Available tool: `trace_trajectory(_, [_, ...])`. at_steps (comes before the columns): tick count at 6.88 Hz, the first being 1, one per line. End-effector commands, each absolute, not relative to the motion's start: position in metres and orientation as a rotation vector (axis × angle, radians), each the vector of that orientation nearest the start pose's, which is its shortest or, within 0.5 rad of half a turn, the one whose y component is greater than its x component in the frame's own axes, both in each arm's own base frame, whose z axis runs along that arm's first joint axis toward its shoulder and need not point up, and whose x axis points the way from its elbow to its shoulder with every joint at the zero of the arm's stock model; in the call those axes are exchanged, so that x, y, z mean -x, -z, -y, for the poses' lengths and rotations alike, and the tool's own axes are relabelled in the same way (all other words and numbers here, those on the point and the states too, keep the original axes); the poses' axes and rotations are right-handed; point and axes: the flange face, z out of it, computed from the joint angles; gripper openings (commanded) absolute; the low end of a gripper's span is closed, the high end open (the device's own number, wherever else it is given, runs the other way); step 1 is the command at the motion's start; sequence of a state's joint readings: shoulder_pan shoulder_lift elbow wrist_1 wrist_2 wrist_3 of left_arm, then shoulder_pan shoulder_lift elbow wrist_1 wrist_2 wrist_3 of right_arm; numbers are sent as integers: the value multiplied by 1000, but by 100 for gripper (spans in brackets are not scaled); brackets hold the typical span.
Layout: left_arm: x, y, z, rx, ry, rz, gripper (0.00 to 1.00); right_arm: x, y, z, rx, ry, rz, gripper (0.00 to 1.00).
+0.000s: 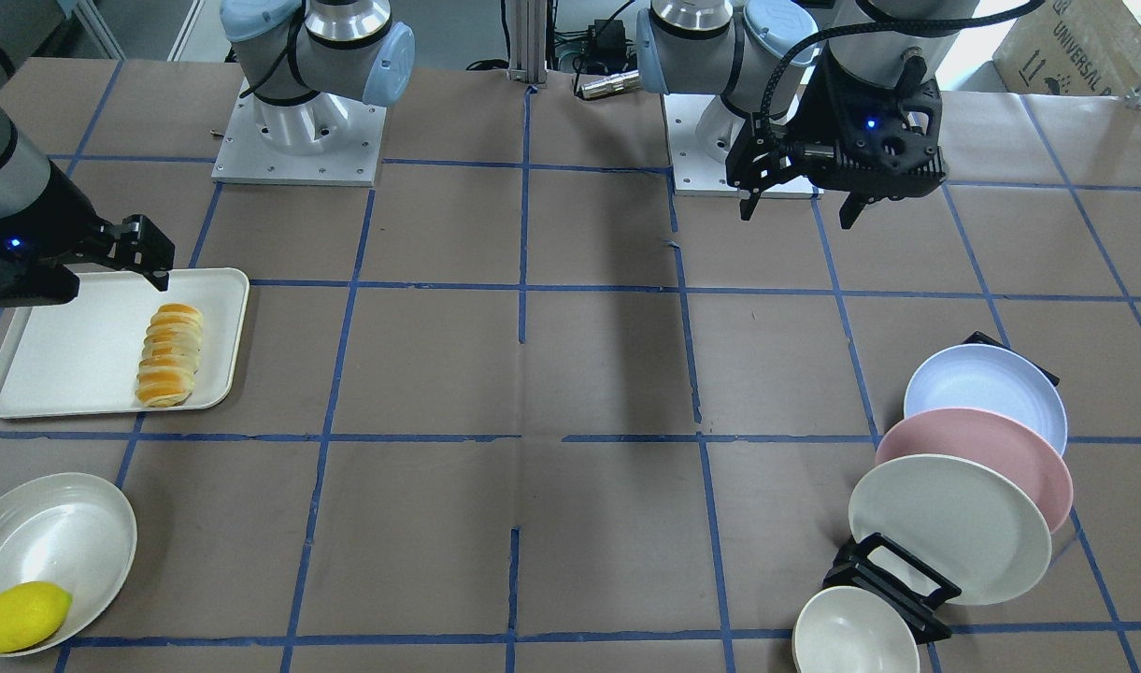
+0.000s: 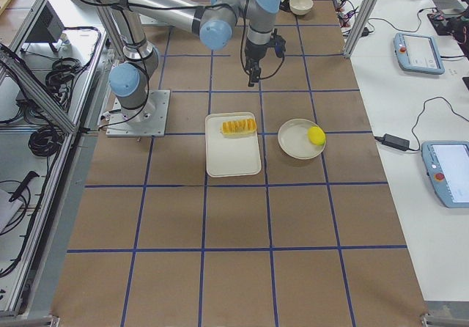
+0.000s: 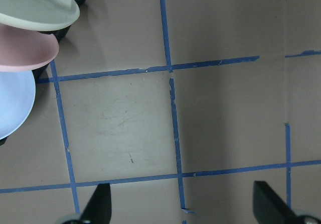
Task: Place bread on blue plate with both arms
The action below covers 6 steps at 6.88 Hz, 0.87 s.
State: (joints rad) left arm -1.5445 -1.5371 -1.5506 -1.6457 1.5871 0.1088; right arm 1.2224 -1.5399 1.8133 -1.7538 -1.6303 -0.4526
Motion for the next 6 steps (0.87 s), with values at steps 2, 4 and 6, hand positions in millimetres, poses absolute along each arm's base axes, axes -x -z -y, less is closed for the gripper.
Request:
trace_trajectory(2, [5,-497,490,-109,-98,-3133,100,82,-296,471,143,-91,-3137,92])
trace_trajectory(4, [-106,-485,489,-149,-136,-3148,100,85,-260,483,140,-103,-3101,91])
trace_trajectory(6, [-202,-448,502,-173,-210,-3197,100,92,-221,500,141,-98,-3087,90])
